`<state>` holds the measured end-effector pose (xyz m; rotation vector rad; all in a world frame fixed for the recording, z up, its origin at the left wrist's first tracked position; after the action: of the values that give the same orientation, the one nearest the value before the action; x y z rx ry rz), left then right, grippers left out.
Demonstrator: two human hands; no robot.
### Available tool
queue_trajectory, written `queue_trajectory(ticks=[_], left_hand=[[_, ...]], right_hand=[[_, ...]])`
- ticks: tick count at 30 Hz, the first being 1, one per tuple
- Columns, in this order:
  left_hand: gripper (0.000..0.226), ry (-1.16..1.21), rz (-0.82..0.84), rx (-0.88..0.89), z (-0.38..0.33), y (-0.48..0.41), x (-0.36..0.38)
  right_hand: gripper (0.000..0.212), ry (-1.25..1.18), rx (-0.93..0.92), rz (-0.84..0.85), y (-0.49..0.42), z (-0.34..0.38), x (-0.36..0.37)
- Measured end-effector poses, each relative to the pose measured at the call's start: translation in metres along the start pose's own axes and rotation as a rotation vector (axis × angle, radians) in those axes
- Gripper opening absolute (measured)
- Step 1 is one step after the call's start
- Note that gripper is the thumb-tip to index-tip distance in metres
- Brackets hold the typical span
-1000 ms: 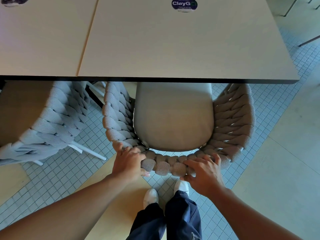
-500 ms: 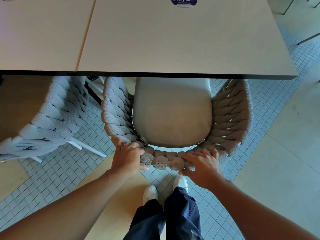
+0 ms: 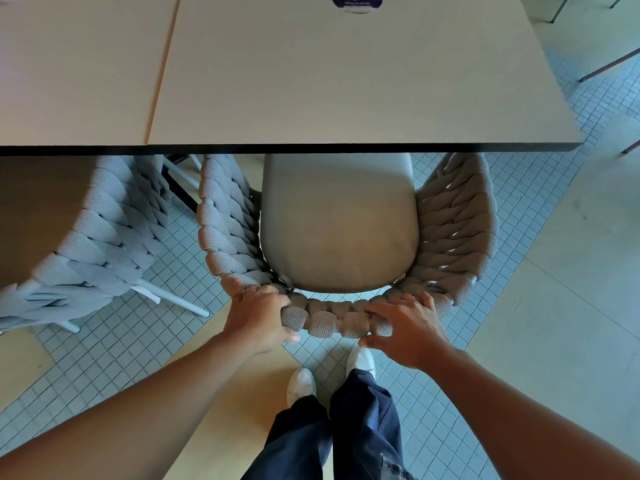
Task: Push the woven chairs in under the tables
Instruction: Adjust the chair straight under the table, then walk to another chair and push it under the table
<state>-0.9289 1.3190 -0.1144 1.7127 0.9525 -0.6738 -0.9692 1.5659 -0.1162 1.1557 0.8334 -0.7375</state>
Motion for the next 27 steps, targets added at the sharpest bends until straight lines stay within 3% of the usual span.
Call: queue_trajectory(ticks=[3, 10, 20, 27], left_hand=[[0.063, 0.142, -0.028, -0.013, -0.002, 0.001, -0.013], [0.049, 0.390, -0.061, -0.032, -0.018, -0.003, -0.036], [0.044, 0.473, -0.089, 0.052, -0.084, -0.029, -0.070], [0.037, 0.480, -0.091, 0.107, -0.163, -0.077, -0.080]], right_hand=[[0.067, -0.077, 0.004, 0.004, 0.002, -0.001, -0.008], [0.031, -0.339, 0.164, -0.003, 0.004, -0.015, -0.037], [0.030, -0.458, 0.272, -0.019, 0.017, -0.074, -0.090], [0.030, -0.441, 0.291, -0.080, 0.018, -0.157, -0.125]])
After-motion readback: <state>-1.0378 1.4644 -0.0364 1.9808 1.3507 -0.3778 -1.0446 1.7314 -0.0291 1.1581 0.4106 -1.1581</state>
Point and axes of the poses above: each hand's wrist, its own y-axis away from the middle knuckle, its own x-axis out of the palm, z = x × y, the point moved 5 cm from there along -y, towards the middle knuckle, and after that the axes turned 12 degrees about x, right-handed, at the moved point
